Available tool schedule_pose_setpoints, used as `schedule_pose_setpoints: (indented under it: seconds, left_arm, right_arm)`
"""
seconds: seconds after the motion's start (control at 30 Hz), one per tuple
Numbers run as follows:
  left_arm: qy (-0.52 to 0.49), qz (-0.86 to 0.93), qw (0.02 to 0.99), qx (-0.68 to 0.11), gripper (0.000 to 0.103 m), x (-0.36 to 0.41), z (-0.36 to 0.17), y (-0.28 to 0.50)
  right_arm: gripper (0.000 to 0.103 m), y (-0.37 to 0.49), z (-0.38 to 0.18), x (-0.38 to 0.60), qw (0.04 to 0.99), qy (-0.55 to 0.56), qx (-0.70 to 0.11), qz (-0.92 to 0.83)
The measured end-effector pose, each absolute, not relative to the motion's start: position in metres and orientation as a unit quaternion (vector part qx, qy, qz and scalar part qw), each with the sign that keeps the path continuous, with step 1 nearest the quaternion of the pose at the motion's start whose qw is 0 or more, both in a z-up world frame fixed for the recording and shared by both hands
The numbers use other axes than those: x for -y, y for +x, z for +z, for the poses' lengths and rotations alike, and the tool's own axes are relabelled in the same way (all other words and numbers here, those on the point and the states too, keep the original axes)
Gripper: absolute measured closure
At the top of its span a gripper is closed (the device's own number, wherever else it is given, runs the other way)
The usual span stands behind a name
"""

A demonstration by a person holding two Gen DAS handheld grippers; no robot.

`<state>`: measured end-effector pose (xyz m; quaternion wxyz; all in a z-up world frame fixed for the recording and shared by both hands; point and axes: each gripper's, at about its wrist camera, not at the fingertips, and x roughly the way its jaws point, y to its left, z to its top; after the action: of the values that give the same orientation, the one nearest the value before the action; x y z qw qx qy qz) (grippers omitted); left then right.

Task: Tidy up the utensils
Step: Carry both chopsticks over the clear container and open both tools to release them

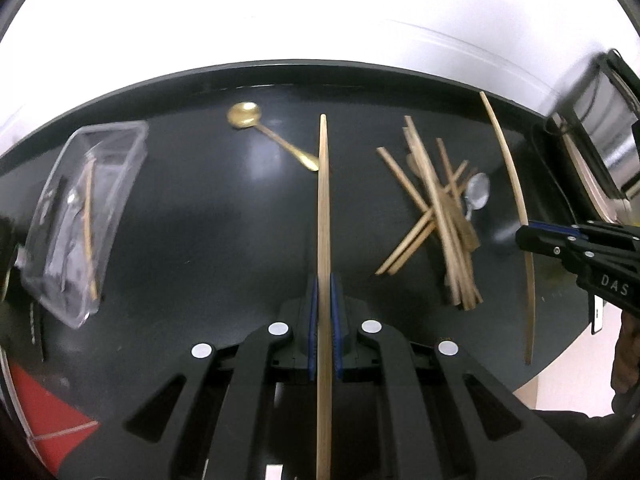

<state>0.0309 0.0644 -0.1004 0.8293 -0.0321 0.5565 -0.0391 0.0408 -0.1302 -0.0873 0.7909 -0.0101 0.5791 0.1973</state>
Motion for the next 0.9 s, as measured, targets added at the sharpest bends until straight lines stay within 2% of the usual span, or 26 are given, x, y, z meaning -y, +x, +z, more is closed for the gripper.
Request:
schedule_pose_setpoints:
  seconds: [0.57,0.9]
  left_arm:
    - [-0.111,0.068,0.812,-0.569,0.098,-0.248,-0.105,-0.009]
    - [-0.148,0.108,0.808,-0.560,0.098,-0.352,-0.108,0.039]
  right_arm:
    - [0.095,0.041,-0.086,-0.112,0.735,-0.065,-0.587,0.333]
    - [0.095,0.105,-0.100,-0.228,0.707,-0.027,-0.618,0.343]
